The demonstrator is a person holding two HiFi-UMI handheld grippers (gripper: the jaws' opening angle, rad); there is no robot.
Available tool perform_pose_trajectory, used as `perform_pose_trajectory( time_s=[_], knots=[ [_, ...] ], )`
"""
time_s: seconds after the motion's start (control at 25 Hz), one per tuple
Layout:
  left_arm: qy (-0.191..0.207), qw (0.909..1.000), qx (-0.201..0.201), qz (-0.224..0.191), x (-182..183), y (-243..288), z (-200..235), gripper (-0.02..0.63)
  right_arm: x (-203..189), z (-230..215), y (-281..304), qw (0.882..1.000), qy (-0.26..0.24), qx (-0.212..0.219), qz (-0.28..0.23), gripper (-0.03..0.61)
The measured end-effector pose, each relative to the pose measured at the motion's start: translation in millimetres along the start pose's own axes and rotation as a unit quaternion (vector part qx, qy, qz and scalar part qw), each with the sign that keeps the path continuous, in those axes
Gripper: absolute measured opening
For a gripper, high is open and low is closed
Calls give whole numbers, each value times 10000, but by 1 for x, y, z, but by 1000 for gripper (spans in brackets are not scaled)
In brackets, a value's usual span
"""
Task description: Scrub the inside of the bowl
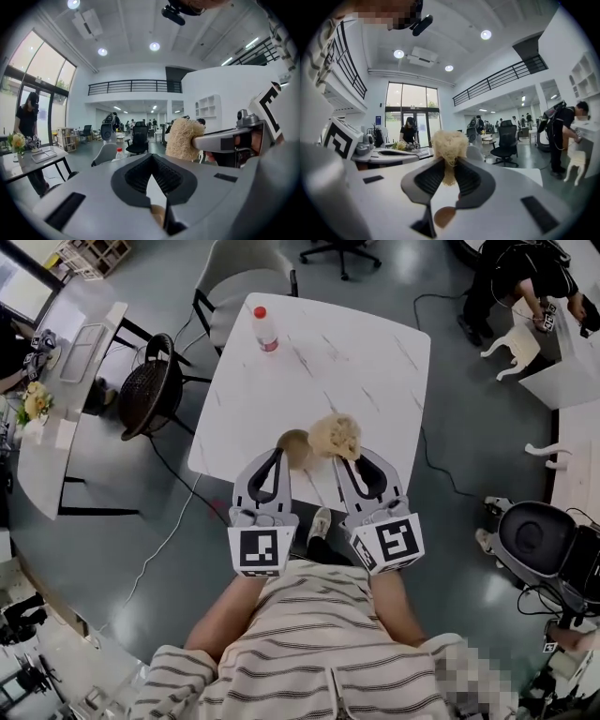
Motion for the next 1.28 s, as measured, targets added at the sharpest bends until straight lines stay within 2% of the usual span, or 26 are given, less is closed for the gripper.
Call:
perform_pose_trajectory(
  time_s=[0.24,0.44,0.88,1.28],
  knots=[
    [-128,9984,-182,526,-44,13,6,5,-42,-18,7,9977,238,-404,483,74],
    [-155,9960,-362,799,-71,25,7,5,-73,-31,10,9938,416,-655,801,74],
    [-581,9881,-655,1265,-119,40,4,6,-124,-28,32,9856,588,-625,1460,74],
    [-992,9747,-766,1849,-163,49,6,6,-154,-35,49,9771,765,-652,1877,74]
  ],
)
Point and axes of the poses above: the fingertips, and each gripper's own axes: y forward along the fingers, z to its left, x out of its top, the point moved 7 cm from there along -y, backward along the fingers, and after that the axes turned 11 degrees about y, right-handed, at the moved point
